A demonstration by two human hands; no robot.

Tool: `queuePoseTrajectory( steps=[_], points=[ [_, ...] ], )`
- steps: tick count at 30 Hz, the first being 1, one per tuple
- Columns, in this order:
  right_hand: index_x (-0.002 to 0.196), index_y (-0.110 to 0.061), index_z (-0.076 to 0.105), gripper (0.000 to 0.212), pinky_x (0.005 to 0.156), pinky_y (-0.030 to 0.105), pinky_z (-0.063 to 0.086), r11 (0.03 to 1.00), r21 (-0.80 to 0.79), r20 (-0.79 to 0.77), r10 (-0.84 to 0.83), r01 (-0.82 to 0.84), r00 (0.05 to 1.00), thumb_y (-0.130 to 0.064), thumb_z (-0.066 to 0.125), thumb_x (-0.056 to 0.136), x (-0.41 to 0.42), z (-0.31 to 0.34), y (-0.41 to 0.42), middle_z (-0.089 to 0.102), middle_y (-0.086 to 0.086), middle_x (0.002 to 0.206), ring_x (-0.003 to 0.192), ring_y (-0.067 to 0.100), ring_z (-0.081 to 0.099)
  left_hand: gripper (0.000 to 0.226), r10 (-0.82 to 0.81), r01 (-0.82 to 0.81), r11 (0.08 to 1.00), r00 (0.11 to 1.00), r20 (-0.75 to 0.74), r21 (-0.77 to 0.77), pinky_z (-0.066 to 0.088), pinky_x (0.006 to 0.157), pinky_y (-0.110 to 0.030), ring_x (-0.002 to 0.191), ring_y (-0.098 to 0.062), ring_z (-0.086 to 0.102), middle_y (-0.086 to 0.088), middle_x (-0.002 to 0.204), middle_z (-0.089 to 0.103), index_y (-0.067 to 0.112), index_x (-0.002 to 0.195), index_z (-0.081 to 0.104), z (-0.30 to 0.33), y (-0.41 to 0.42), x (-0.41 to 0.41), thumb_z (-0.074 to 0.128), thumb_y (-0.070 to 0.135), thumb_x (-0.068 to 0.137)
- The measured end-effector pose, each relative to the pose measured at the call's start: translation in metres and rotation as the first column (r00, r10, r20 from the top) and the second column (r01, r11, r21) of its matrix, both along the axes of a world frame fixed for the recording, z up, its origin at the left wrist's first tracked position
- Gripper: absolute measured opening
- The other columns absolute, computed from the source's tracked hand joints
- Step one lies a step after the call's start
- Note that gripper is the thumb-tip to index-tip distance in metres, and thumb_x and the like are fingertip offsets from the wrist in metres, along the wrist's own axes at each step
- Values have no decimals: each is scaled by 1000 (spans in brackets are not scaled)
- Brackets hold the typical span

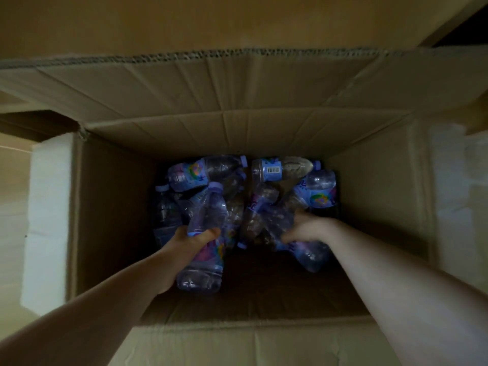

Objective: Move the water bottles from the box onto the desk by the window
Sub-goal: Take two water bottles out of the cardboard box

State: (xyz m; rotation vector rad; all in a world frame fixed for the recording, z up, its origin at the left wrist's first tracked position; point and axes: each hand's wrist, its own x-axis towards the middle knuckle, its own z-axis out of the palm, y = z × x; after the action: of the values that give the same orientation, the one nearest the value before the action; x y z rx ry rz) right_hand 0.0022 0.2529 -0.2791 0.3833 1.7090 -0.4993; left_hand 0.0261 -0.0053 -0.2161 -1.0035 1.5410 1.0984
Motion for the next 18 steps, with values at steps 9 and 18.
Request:
queuePoseTrajectory(
  steps=[9,18],
  points=[
    [120,-3,58,52,84,37,56,361,-378,473,-717,853,513,-28,70,76,-7,112,-48,69,19,104,89,28,69,50,340,-364,852,931,130,377,61,62,-34,73,-29,72,-22,91,72,-1,103,64,116,-15,-15,65,38,72],
    [137,-6,51,65,106,49,39,189,-544,491,-719,818,492,-35,67,82,-11,243,-91,47,26,141,117,36,56,91,288,-206,783,956,-49,587,59,64,-33,85,-31,72,-24,108,69,-1,117,58,248,-52,-27,90,40,43]
  ],
)
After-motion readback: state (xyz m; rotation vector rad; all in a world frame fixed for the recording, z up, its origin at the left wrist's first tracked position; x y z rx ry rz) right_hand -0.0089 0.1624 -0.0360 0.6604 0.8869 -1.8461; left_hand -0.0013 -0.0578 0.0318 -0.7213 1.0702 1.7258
